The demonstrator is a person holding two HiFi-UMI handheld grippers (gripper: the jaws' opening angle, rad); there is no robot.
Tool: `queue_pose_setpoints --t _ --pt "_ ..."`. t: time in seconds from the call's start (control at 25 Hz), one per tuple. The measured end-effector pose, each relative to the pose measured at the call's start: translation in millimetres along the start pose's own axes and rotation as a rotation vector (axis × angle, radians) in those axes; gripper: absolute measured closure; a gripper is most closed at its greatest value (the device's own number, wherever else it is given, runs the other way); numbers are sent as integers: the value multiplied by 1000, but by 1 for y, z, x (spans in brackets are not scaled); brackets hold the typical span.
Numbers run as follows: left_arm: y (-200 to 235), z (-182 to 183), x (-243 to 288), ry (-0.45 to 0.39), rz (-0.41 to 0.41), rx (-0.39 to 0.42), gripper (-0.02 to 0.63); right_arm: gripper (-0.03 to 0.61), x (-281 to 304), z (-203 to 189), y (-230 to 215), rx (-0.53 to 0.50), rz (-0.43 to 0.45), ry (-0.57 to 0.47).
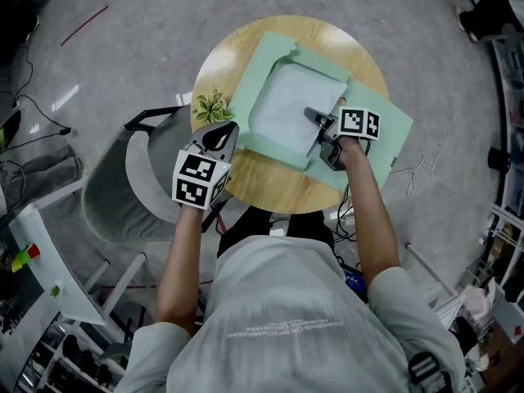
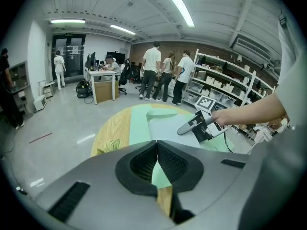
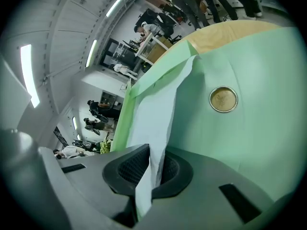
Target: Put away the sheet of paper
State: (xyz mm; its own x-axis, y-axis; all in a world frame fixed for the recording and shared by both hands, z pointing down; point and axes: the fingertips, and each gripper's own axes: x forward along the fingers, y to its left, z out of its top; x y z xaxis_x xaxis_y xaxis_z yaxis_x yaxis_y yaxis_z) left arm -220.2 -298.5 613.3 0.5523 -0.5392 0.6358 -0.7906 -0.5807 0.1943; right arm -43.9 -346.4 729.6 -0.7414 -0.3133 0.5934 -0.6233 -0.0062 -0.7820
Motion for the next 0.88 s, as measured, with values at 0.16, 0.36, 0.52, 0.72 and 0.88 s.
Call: queue_pose_setpoints --t 0.16,0.36,0.52,0.72,0.88 --pt "0 -3 -1 1 -4 -1 595 538 13 -1 8 -10 5 39" --pt "0 -6 -7 2 2 -10 595 538 26 -1 21 -32 15 66" --pt "0 -8 -10 1 4 -12 595 537 35 1 25 -49 10 65" --pt "-1 -12 -14 -6 4 -10 595 439 36 1 32 -33 21 14" --pt "-6 -11 -21 -14 6 -7 595 318 16 4 32 -19 7 -35"
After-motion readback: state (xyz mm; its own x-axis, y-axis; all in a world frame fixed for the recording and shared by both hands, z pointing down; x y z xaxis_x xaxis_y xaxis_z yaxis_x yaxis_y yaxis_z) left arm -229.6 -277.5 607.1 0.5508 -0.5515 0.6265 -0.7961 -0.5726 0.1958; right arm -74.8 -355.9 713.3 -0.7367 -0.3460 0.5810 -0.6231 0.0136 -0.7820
